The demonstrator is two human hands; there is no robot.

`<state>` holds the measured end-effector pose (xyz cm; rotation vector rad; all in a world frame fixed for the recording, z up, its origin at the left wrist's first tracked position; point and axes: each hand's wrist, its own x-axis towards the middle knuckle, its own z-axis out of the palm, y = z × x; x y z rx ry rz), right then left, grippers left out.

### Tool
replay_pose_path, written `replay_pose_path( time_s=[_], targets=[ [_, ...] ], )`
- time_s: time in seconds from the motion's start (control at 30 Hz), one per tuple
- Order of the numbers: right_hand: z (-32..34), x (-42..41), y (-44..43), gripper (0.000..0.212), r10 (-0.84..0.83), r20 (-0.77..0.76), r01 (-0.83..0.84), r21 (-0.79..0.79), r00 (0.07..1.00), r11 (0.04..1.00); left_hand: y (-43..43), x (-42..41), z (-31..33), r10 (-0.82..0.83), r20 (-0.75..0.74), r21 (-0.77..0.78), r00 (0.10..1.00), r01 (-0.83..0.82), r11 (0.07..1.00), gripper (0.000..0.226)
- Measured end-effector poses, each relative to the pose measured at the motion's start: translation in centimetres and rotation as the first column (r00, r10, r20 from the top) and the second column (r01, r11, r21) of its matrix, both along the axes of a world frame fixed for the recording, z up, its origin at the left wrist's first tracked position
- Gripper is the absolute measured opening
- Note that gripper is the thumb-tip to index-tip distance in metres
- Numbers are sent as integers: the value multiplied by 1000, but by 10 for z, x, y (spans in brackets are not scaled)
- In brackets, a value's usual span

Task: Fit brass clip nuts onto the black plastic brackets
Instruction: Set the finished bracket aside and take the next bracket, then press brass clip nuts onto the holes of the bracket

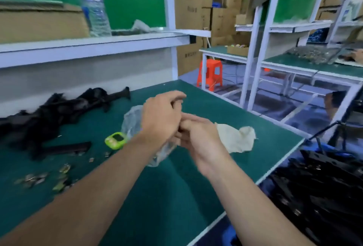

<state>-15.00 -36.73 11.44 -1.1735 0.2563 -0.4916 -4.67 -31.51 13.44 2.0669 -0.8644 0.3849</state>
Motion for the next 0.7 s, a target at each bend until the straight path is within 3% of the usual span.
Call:
replay_pose_path(
  time_s=[0.07,0.17,0.27,0.37,0.53,0.7],
  targets=[
    [3,31,30,34,58,-33,-61,-101,998,993,49,27,-4,222,89,24,971,-225,974,30],
    [3,82,68,29,163,-63,-169,-94,985,981,120,57,-19,434,53,-17,899,-434,901,27],
    [-7,135,97,22,228,-157,-252,-149,961,956,182,81,-46,548,-45,67,835,-545,836,25],
    [-24,185,118,28,240,-253,-317,-329,937,889,230,99,-76,604,-82,186,793,-583,791,31],
    [-44,235,143,51,178,-423,-437,-662,888,609,276,123,-116,635,-177,331,752,-563,758,39],
    [-57,271,174,51,128,-528,-543,-806,840,236,292,149,-132,569,-211,316,795,-495,809,37]
  ],
)
